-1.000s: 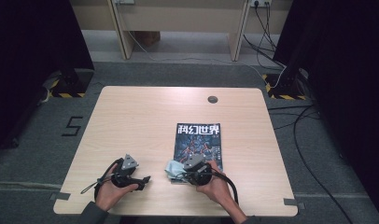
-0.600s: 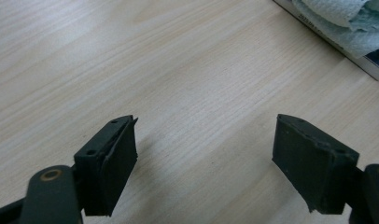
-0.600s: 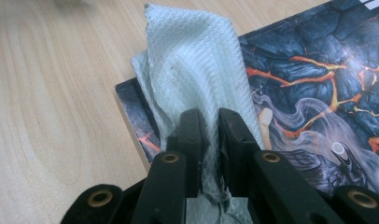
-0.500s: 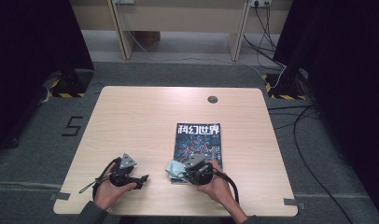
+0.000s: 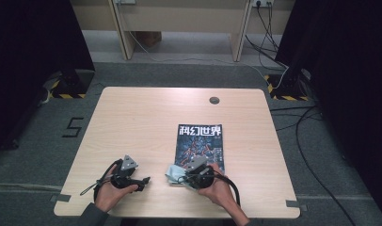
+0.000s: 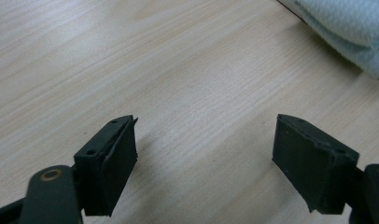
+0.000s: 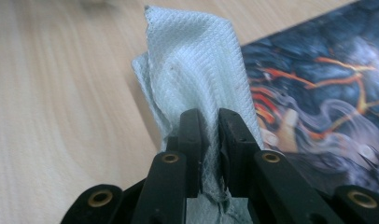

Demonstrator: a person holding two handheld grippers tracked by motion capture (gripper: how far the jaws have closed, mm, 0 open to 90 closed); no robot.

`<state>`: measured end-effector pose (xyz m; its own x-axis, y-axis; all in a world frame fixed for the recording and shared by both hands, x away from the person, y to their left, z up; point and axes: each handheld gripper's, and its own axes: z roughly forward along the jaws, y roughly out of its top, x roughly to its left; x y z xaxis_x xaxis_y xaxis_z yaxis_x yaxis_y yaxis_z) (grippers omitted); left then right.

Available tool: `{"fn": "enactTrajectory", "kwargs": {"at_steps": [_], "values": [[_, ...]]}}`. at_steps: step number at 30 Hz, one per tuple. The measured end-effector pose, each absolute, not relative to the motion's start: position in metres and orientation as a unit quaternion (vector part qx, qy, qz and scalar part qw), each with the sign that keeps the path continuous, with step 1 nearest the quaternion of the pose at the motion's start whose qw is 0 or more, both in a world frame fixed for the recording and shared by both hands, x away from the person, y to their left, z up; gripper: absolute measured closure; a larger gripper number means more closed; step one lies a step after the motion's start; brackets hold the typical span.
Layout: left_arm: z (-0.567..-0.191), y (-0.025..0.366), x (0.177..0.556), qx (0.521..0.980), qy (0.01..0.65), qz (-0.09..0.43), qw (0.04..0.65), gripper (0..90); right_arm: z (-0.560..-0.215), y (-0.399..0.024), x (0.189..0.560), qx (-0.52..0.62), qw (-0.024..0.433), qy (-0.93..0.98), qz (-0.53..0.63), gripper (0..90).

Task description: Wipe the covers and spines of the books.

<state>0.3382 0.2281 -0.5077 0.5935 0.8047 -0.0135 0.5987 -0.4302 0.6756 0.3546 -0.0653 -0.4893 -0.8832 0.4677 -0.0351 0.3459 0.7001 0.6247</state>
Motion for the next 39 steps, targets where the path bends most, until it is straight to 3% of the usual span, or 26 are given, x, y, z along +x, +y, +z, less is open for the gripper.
{"fn": "enactTrajectory", "kwargs": {"at_steps": [21, 29, 39], "values": [[-0.508, 0.227, 0.338, 0.832, 0.422, 0.157, 0.325, 21.2, -0.488, -0.116, 0.359, 0.286, 0.119, 0.898, 0.312, 80.5], [-0.508, 0.225, 0.338, 0.831, 0.419, 0.159, 0.330, 21.2, -0.486, -0.159, 0.362, 0.337, 0.141, 0.881, 0.302, 80.6], [-0.507, 0.203, 0.336, 0.815, 0.416, 0.140, 0.379, 20.0, -0.485, -0.164, 0.354, 0.334, 0.154, 0.883, 0.291, 80.5]]}}
